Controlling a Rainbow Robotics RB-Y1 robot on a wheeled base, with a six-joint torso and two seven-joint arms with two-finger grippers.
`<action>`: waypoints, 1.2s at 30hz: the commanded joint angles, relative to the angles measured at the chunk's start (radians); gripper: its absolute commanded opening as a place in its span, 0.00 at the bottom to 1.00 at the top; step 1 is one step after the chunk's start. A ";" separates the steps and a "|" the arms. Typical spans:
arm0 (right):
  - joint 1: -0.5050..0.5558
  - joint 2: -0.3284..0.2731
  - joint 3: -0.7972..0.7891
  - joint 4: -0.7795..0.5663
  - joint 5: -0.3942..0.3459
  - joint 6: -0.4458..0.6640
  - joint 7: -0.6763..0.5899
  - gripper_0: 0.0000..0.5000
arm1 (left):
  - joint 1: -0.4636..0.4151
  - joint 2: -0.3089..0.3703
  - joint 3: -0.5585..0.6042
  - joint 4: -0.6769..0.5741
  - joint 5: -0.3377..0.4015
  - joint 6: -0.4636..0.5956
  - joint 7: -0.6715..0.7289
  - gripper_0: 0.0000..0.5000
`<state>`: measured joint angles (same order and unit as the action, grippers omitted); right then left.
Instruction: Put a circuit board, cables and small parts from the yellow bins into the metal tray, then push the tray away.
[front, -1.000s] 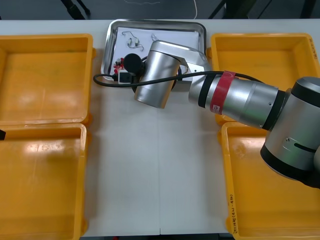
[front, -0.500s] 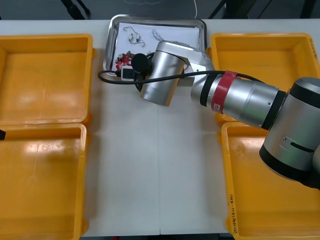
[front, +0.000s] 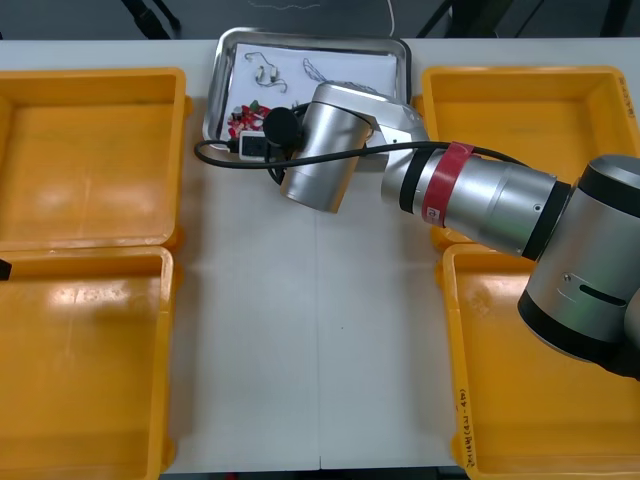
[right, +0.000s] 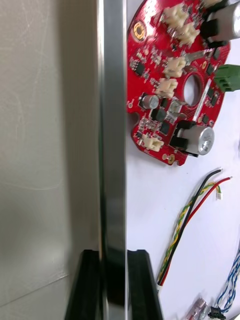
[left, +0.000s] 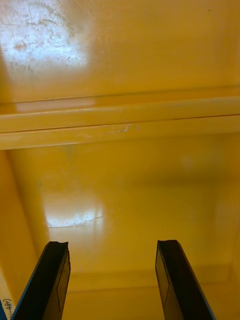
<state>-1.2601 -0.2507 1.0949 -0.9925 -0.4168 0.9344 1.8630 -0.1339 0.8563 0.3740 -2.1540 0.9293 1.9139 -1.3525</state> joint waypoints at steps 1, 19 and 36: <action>-0.061 0.019 0.002 -0.005 0.009 -0.014 0.045 0.59 | 0.017 0.012 0.029 -0.026 0.006 0.006 -0.022 1.00; -0.059 0.010 -0.030 -0.008 -0.045 0.027 0.079 1.00 | 0.017 0.012 0.029 -0.026 0.006 0.006 -0.022 1.00; -0.059 -0.056 -0.138 -0.152 -0.123 0.196 0.114 1.00 | 0.017 0.012 0.029 -0.026 0.006 0.006 -0.022 1.00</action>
<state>-1.2639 -0.2698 1.0064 -1.0942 -0.5196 1.1041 1.9386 -0.1339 0.8563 0.3740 -2.1540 0.9293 1.9139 -1.3525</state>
